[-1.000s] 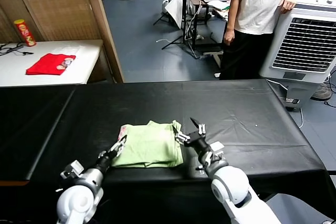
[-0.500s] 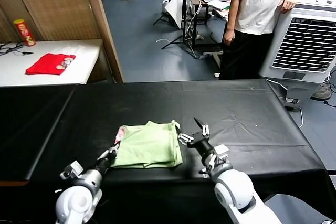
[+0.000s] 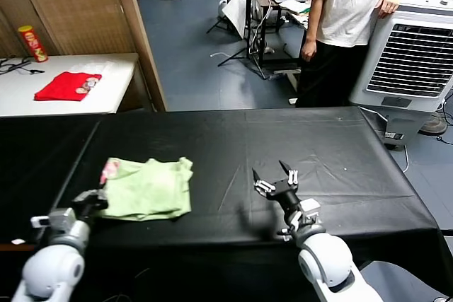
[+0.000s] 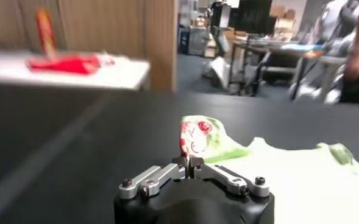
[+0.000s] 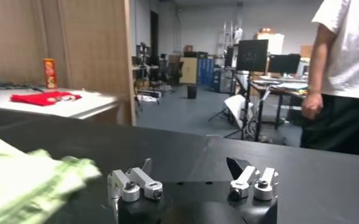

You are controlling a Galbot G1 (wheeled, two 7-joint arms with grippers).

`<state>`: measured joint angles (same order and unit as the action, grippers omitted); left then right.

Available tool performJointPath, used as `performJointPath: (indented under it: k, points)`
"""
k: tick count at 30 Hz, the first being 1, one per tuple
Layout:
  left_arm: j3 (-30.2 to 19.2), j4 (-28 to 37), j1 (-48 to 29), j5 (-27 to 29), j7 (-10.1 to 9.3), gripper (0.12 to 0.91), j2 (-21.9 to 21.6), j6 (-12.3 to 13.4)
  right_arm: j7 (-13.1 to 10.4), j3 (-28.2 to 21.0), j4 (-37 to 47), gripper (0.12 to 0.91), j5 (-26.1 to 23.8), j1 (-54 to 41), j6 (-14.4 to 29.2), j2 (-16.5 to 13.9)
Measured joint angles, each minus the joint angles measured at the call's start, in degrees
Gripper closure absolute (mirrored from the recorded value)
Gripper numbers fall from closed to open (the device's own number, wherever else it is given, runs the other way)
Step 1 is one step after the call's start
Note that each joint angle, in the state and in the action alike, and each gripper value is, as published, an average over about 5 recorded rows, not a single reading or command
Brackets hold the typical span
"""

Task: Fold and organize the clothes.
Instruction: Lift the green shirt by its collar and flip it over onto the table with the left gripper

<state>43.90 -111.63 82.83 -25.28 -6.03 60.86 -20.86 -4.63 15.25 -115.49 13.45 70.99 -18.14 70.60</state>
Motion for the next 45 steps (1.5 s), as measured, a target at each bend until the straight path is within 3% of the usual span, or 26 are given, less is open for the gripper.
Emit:
performJointPath:
  k: [7,11,17,21,24,31,34,40,45]
  points:
    - [6.0,-2.0,2.5,1.4,-0.69,0.881,-11.7,-1.3,0.1,0.1,0.1,0.227,-0.3,0.4,-0.2,0.2]
    - [5.8,-5.9,2.3,0.7,-2.72,0.881,-13.6,-3.9,0.2,0.3,0.3,0.227,-0.9,0.7,-0.3,0.6]
    - [-1.7,-14.2,0.1,-6.9,-8.25,0.881,-8.6,-7.8,0.9,1.1,-0.2,0.227,-2.0,1.6,-0.3,0.8]
    - [-9.8,-16.5,-2.5,-10.3,-11.06,0.881,-3.2,-7.7,1.2,1.7,-0.5,0.227,-2.5,2.6,-0.2,1.1]
    - [-16.3,-16.3,-4.9,-9.4,-11.84,0.881,1.6,-6.7,1.3,1.9,-0.5,0.227,-2.7,3.2,-0.2,1.3]
    - [-27.0,-11.5,-8.5,-2.5,-11.13,0.881,13.0,-3.4,2.0,1.0,-0.6,0.227,-2.1,3.4,-0.9,0.8]
    - [-30.1,-9.3,-8.4,0.1,-9.2,0.846,15.9,-1.7,2.7,0.3,-0.6,0.227,0.0,2.9,-1.9,0.0]
    - [-32.9,-7.4,-7.8,3.5,-3.13,0.547,17.5,2.0,4.2,-1.2,-0.7,0.227,6.4,1.3,-6.4,-2.1]
    - [-32.4,-8.0,-7.1,3.3,-0.1,0.294,16.5,4.4,1.9,-3.1,0.6,0.227,13.7,-1.1,-10.1,-1.8]
